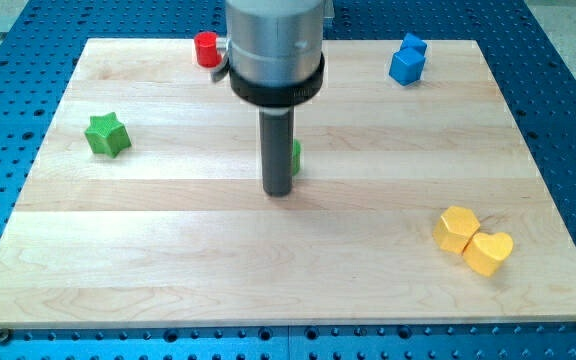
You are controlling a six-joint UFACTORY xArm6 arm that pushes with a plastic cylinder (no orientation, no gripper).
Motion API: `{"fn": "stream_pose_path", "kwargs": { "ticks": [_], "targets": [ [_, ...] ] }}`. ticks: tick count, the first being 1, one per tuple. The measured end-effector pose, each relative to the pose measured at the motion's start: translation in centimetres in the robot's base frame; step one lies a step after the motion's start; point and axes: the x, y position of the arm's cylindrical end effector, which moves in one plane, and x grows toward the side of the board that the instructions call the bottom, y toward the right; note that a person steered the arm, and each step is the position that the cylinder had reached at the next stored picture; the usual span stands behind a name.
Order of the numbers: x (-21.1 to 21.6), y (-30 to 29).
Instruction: Push the green circle into the green star
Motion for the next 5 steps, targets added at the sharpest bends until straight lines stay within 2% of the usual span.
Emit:
{"fn": "stream_pose_path", "kwargs": {
  "ticks": [1, 2, 3, 4, 5],
  "targets": [
    [0.2, 4.8],
    [-2.5, 7.4],
    [-2.9, -3.6],
    [-3.0, -9.2],
    [-5.6, -6.8]
  ]
}}
